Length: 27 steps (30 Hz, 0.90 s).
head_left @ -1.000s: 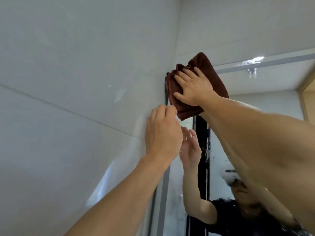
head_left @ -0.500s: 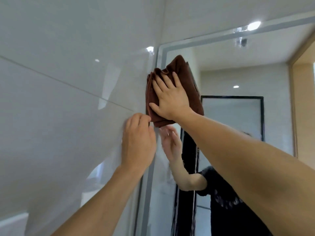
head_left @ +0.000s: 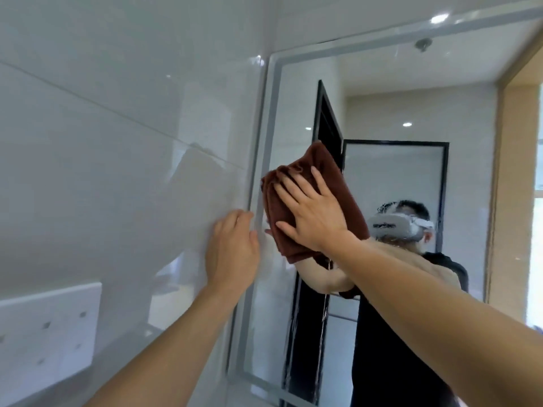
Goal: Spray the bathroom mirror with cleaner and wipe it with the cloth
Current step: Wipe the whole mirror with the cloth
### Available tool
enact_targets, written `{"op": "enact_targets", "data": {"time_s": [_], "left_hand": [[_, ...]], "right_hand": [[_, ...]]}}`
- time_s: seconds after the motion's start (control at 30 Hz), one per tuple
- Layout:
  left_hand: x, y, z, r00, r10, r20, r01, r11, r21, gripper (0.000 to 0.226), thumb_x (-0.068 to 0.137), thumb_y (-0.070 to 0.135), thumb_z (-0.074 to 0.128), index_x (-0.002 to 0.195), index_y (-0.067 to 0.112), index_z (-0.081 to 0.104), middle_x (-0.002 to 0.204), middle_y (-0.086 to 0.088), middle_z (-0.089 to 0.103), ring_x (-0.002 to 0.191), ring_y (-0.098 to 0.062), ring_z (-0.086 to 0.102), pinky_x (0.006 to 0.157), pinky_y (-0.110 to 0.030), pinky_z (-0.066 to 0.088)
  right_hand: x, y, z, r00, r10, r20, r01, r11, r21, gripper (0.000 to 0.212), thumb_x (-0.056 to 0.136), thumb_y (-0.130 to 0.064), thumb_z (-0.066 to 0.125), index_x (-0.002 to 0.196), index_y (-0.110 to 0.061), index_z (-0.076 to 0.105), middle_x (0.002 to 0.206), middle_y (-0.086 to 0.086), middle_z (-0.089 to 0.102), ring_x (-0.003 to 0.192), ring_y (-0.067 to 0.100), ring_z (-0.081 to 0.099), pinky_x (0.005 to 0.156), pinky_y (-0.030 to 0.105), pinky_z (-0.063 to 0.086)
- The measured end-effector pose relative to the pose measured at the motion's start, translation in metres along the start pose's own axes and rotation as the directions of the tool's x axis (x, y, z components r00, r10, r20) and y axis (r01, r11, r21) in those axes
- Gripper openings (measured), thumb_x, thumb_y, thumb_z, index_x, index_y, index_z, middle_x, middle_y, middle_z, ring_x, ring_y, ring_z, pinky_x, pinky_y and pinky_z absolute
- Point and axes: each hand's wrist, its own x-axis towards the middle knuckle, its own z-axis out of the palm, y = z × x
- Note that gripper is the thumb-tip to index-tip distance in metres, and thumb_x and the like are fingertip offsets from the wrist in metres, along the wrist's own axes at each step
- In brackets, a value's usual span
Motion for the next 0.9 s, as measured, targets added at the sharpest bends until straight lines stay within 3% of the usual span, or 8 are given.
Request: {"op": "enact_targets", "data": {"time_s": [0.2,0.33,0.47,0.63,0.77,0.9], "left_hand": [[0.045,0.019,-0.014,0.997,0.075,-0.027,-0.074,0.996,0.05,0.04,0.102,0.018,0.047,0.141,0.014,0.049,0.148,-0.005,0.045,0.133,-0.027,0.043,0.099,-0.043,0.044],[0.056,0.017,-0.018,0.993,0.099,-0.06,-0.096,0.994,0.045,0.042,0.102,0.018,0.046,0.143,0.015,0.048,0.152,-0.004,0.042,0.135,-0.027,0.042,0.103,-0.043,0.044],[0.038,0.007,-0.009,0.995,0.087,-0.047,-0.085,0.996,0.039,0.041,0.099,0.015,0.048,0.141,0.013,0.051,0.149,-0.008,0.044,0.132,-0.03,0.044,0.105,-0.046,0.042],[-0.001,-0.007,0.004,0.998,0.045,0.035,-0.047,0.997,0.058,0.04,0.098,0.016,0.051,0.138,0.01,0.053,0.147,-0.01,0.047,0.129,-0.033,0.047,0.103,-0.047,0.043],[-0.013,0.0,0.008,0.989,0.088,0.119,-0.096,0.994,0.061,0.04,0.099,0.017,0.049,0.138,0.011,0.052,0.147,-0.01,0.046,0.129,-0.033,0.046,0.103,-0.046,0.042],[0.005,0.028,0.007,0.982,0.152,0.11,-0.158,0.986,0.044,0.039,0.1,0.02,0.049,0.138,0.014,0.05,0.149,-0.009,0.044,0.132,-0.031,0.044,0.104,-0.045,0.043]], "right_hand": [[0.024,0.117,-0.035,0.953,0.288,-0.09,-0.293,0.955,-0.044,0.081,0.091,-0.068,0.027,0.154,-0.018,0.03,0.162,0.006,0.028,0.151,0.026,0.021,0.121,0.058,0.007],[0.021,0.097,-0.026,0.931,0.339,-0.134,-0.347,0.937,-0.04,0.082,0.091,-0.066,0.03,0.154,-0.013,0.029,0.161,0.009,0.029,0.151,0.029,0.019,0.12,0.06,0.008],[-0.021,0.012,0.002,0.971,0.207,-0.121,-0.202,0.978,0.058,0.085,0.089,-0.062,0.038,0.155,-0.01,0.027,0.163,0.009,0.024,0.152,0.029,0.016,0.12,0.06,0.007],[-0.097,-0.071,0.035,1.0,-0.021,0.003,0.021,0.992,0.124,0.083,0.091,-0.056,0.042,0.157,-0.011,0.02,0.166,0.007,0.016,0.154,0.026,0.003,0.123,0.056,0.001],[-0.119,-0.042,0.026,0.997,-0.069,0.018,0.068,0.995,0.069,0.082,0.09,-0.059,0.043,0.157,-0.015,0.024,0.165,0.005,0.021,0.153,0.025,0.011,0.123,0.056,0.003],[-0.105,0.042,-0.004,0.999,0.039,-0.016,-0.039,0.999,-0.012,0.077,0.092,-0.062,0.038,0.155,-0.018,0.029,0.162,0.004,0.028,0.151,0.025,0.021,0.122,0.056,0.009]]}}
